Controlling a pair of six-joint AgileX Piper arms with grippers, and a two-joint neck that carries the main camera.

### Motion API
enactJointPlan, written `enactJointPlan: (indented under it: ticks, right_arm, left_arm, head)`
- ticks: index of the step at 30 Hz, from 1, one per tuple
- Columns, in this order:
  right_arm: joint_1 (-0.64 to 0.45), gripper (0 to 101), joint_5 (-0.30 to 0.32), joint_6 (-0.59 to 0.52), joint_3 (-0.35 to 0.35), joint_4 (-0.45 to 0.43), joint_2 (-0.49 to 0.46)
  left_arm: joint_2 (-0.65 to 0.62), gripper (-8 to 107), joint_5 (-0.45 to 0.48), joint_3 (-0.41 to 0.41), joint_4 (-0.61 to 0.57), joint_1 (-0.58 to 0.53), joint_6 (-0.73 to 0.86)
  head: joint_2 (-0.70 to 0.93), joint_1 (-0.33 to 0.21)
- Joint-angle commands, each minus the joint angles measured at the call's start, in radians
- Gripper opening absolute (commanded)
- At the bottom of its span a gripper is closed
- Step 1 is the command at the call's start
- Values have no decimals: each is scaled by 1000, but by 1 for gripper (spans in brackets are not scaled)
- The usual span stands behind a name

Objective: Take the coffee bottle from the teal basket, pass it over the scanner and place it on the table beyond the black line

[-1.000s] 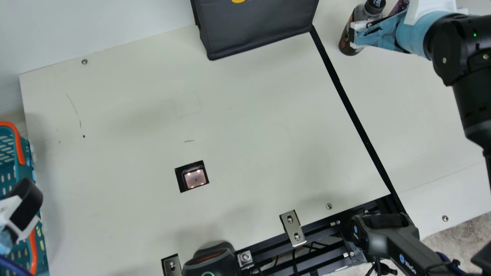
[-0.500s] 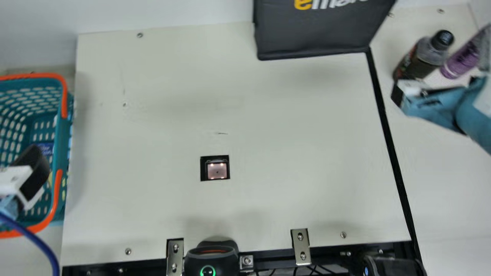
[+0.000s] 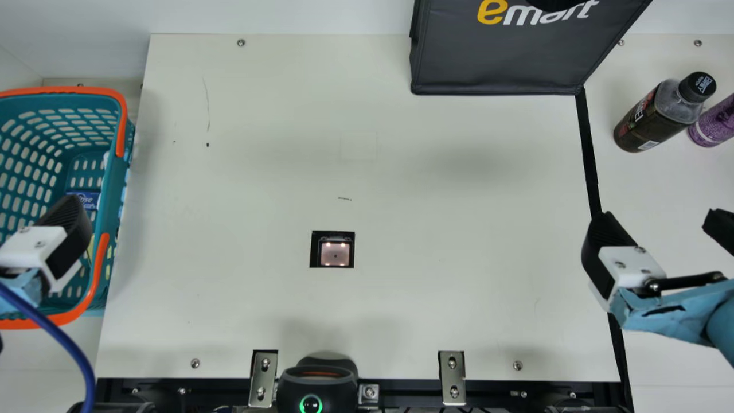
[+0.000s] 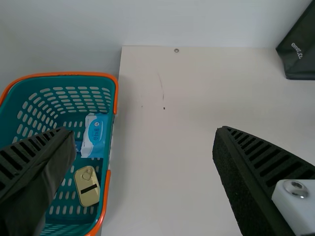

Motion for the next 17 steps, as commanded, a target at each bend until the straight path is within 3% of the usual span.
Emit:
enactJointPlan:
  ticks: [1, 17]
  right_arm:
    - [0, 95, 0, 0, 0, 0, 0]
    - [1, 95, 1, 0, 0, 1, 0]
  left_arm:
    - [0, 90, 0, 0, 0, 0, 0]
    - [0, 90, 0, 0, 0, 0, 0]
  head:
    - [2, -29]
    - [2, -29]
